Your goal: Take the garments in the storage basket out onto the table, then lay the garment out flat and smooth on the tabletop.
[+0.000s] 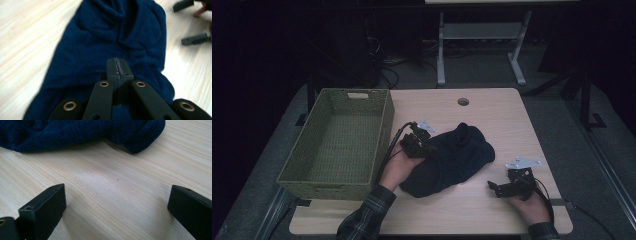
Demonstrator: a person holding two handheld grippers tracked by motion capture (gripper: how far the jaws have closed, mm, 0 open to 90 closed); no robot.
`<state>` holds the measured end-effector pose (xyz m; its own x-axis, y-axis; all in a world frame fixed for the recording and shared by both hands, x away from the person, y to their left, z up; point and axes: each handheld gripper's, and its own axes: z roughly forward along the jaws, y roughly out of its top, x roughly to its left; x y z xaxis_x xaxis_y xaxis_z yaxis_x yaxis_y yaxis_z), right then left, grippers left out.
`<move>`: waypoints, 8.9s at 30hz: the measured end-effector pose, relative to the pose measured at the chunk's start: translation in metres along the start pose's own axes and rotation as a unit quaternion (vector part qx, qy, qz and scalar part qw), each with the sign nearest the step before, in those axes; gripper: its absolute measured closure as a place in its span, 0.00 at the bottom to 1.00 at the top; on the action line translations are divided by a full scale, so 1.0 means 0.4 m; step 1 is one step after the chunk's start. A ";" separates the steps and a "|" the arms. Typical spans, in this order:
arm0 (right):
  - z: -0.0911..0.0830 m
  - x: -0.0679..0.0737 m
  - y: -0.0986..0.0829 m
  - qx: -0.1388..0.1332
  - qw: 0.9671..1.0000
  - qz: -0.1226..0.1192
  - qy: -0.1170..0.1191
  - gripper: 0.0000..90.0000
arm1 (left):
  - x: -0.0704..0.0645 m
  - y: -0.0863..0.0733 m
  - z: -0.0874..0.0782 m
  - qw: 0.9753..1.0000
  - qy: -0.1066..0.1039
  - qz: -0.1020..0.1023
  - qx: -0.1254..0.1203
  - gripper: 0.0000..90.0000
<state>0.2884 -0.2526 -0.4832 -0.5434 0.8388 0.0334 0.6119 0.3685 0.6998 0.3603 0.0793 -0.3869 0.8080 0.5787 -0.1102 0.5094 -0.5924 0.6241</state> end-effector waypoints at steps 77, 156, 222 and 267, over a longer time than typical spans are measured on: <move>-0.084 0.052 0.017 -0.063 0.992 -0.006 0.111 0.86 | -0.035 -0.081 0.036 1.000 -0.001 0.011 -0.008 1.00; -0.075 0.103 0.018 0.005 0.992 -0.064 0.112 0.99 | -0.094 -0.188 0.037 0.998 -0.059 0.001 0.033 0.97; 0.040 -0.051 0.209 -0.006 0.996 -0.061 0.067 0.91 | 0.084 -0.048 0.080 0.998 0.025 -0.054 -0.025 0.95; 0.236 -0.113 0.294 0.023 0.994 -0.030 0.107 0.65 | 0.217 0.003 0.207 0.996 0.027 -0.078 -0.020 0.51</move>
<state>0.4391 -0.2094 -0.4699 -0.6856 0.7129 0.1471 0.5980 0.4363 0.6724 0.4556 0.0824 -0.4597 0.7019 0.6921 -0.1683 0.6150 -0.4697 0.6334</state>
